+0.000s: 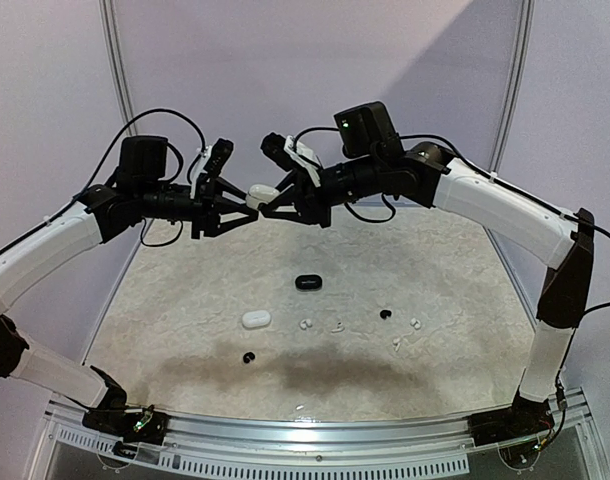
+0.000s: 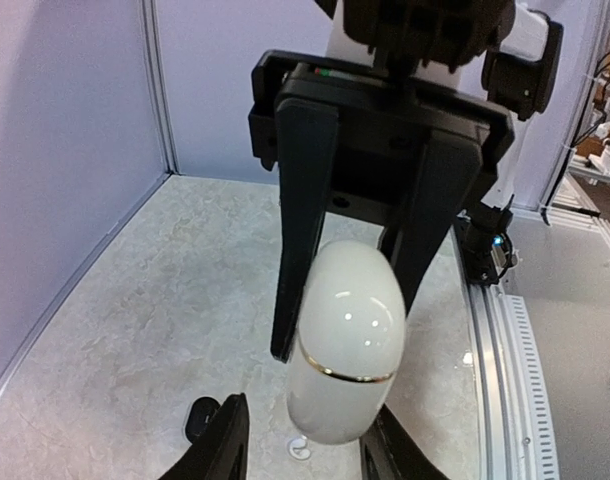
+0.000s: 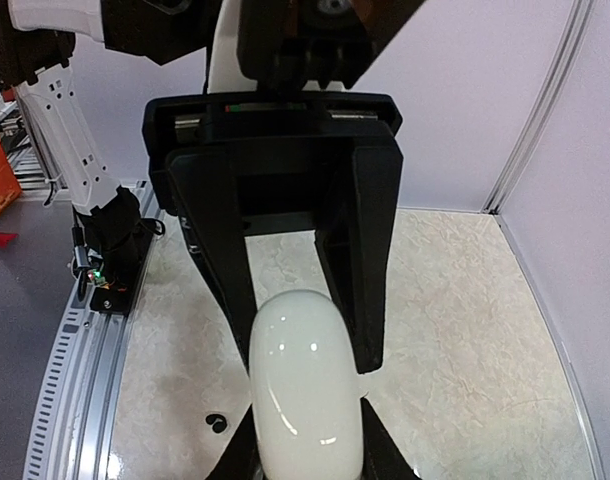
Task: Insert the wireless bluetooth earbuds into the charging case
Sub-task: Pass from the right arm to the left, then open the charging case at the center of the board.
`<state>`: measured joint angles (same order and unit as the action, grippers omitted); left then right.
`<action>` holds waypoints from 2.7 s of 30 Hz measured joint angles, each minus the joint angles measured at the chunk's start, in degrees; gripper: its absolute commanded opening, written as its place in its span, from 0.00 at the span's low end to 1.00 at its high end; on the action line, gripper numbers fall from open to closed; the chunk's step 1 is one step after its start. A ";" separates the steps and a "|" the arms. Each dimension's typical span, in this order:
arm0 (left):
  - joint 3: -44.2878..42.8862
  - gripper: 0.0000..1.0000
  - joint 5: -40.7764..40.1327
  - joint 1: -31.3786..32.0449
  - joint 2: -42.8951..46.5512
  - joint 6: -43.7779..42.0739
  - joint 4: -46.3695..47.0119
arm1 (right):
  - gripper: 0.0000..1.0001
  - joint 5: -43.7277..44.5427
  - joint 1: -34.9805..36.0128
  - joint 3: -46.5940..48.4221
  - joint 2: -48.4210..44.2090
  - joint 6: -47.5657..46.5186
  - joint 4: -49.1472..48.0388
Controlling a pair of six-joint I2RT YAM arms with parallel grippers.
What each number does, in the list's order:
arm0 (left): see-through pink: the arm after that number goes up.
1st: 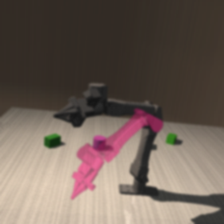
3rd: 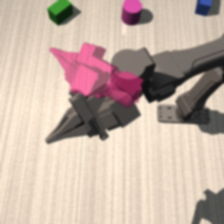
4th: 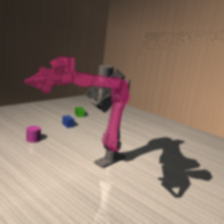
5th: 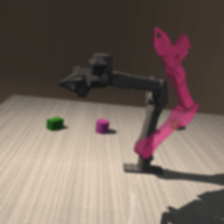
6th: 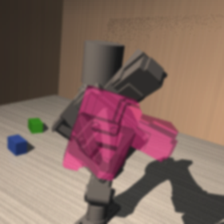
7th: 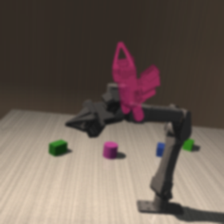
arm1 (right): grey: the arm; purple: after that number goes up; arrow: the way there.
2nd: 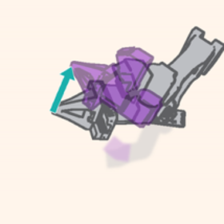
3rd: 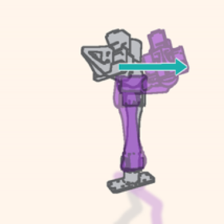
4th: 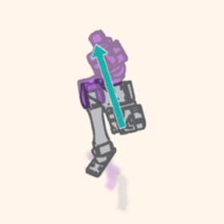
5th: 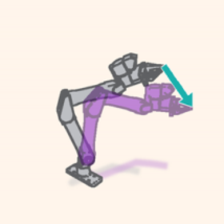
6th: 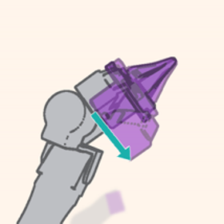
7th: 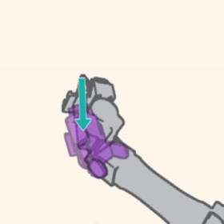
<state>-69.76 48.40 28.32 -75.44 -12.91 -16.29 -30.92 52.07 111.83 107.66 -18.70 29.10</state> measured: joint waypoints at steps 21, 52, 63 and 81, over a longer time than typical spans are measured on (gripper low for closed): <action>-0.28 0.37 3.30 0.00 0.00 -0.59 0.63 | 0.00 1.75 0.04 0.00 0.00 -1.05 0.11; -1.01 0.00 2.32 -0.37 0.83 -19.04 -3.61 | 0.53 3.63 0.17 0.02 0.04 0.33 0.09; 0.66 0.00 -2.73 -0.17 2.91 -34.67 -5.84 | 0.52 4.44 0.55 0.26 0.74 0.55 0.35; 4.35 0.00 -4.74 0.09 4.24 -34.77 -8.22 | 0.54 5.16 0.37 2.97 2.16 1.70 -0.39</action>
<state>-65.41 43.66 28.40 -71.20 -47.68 -24.51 -25.76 52.45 114.80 109.82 -16.99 28.71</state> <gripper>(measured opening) 0.218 0.535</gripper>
